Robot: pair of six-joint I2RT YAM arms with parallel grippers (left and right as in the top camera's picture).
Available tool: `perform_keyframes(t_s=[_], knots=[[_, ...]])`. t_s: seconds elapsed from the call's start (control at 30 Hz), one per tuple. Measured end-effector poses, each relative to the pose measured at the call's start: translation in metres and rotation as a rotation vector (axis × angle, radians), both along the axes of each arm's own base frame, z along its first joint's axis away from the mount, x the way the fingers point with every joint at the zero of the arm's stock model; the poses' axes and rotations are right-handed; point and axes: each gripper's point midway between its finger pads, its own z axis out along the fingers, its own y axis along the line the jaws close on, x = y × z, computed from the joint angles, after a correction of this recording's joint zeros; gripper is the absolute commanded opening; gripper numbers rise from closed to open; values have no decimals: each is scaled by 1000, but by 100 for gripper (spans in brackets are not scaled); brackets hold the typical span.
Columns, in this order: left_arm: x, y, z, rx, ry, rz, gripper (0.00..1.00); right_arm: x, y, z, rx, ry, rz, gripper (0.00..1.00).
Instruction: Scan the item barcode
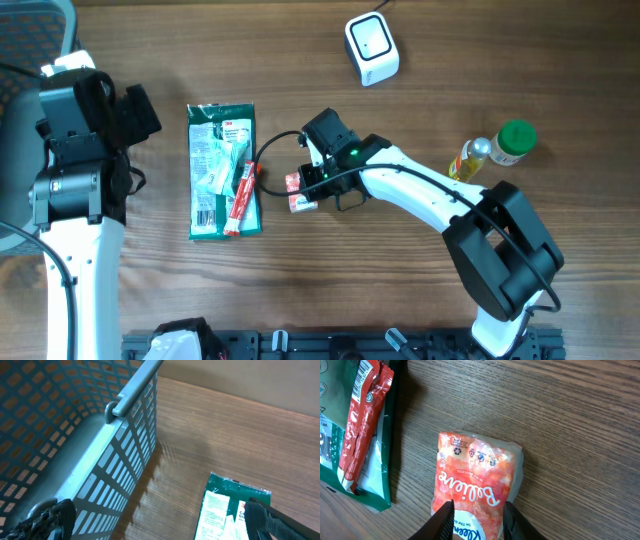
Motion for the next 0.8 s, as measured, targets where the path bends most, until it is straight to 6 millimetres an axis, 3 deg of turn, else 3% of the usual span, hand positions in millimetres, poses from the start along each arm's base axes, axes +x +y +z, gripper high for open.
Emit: perform_keyframes(t_s=[0.53, 0.6, 0.7, 0.8], knots=[[0, 0, 0, 0, 0, 0, 100, 0, 0, 0, 0, 2, -8, 31], [0, 0, 0, 0, 1, 0, 100, 1, 0, 0, 1, 1, -8, 27], [0, 0, 0, 0, 0, 0, 100, 0, 0, -11, -11, 20, -17, 19], [0, 0, 0, 0, 0, 0, 100, -2, -1, -24, -24, 53, -33, 18]])
